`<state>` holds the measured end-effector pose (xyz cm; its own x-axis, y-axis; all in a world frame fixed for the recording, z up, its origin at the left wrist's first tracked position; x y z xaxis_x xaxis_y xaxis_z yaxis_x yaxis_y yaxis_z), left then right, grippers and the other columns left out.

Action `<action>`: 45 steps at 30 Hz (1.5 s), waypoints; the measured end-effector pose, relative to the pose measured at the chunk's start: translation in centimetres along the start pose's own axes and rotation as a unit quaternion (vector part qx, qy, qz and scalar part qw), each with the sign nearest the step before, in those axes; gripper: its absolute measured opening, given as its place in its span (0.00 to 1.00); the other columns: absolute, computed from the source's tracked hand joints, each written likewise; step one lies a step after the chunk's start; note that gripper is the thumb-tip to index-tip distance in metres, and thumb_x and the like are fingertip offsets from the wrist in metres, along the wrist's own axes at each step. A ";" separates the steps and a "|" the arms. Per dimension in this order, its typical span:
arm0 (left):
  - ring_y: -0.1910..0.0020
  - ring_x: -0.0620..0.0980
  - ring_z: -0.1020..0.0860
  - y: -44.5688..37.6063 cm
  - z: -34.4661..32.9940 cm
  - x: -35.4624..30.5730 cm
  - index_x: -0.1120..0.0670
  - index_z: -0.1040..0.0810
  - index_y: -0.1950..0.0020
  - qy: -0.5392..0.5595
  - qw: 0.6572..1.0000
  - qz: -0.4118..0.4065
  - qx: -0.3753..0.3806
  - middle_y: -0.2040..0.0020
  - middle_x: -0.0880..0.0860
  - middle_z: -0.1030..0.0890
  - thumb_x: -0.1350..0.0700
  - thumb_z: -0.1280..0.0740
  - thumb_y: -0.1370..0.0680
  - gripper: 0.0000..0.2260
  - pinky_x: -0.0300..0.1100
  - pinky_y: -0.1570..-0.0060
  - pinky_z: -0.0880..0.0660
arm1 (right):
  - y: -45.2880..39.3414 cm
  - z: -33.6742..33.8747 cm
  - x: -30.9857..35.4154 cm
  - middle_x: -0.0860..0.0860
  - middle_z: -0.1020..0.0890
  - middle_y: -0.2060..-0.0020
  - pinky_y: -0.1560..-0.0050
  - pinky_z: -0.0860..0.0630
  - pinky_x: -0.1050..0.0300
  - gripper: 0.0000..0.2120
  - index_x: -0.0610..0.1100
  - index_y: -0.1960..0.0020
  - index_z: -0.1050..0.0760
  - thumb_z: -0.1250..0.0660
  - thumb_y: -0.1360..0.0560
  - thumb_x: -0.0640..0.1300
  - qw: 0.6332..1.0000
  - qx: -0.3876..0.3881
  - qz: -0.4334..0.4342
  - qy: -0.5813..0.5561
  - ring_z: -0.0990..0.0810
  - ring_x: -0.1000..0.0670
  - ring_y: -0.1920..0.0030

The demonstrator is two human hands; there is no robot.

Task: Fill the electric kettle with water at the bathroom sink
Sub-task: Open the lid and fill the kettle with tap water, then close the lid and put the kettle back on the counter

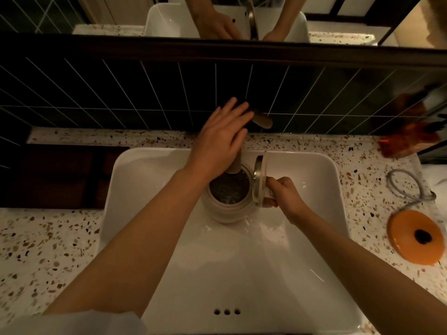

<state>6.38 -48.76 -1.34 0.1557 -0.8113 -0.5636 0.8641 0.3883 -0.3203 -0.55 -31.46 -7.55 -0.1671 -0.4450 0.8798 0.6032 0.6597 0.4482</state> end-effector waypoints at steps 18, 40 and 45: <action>0.43 0.50 0.19 13.3 -4.6 0.7 0.55 0.18 0.40 0.551 0.579 0.565 -0.205 0.44 0.54 0.15 0.45 0.41 0.19 0.19 0.43 0.46 0.25 | 0.1 0.1 -1.8 0.38 0.32 0.74 0.69 0.32 0.58 0.22 0.40 0.77 0.28 0.39 0.27 0.48 1.000 -0.016 -0.008 -0.016 0.32 0.44 0.73; 0.44 0.49 0.18 17.0 -1.4 -9.3 0.54 0.15 0.44 0.539 0.634 0.530 -0.162 0.48 0.52 0.14 0.52 0.32 0.23 0.11 0.43 0.44 0.25 | 12.6 4.3 -2.3 0.53 0.24 0.80 0.72 0.31 0.67 0.21 0.46 0.76 0.21 0.37 0.25 0.44 0.984 -0.044 0.048 -0.167 0.28 0.58 0.77; 0.43 0.44 0.19 15.7 -0.3 -12.8 0.53 0.16 0.42 0.537 0.678 0.486 -0.124 0.47 0.46 0.14 0.52 0.32 0.24 0.13 0.43 0.37 0.28 | 16.0 6.9 -1.4 0.51 0.24 0.80 0.74 0.29 0.65 0.15 0.45 0.75 0.21 0.33 0.37 0.53 0.971 -0.063 0.073 -0.217 0.28 0.56 0.77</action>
<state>17.82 -32.12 0.56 0.0408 0.6159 -0.7868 0.4756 0.6805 0.5574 3.95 -16.03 -0.52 -0.3687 -0.0360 0.9289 0.7316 0.6052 0.3139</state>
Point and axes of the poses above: each hand's wrist, its own y-axis away from the middle knuckle, its own z-axis out of the back of the hand, x = y × z, the point moved 3 cm from there along -y, towards the middle knuckle
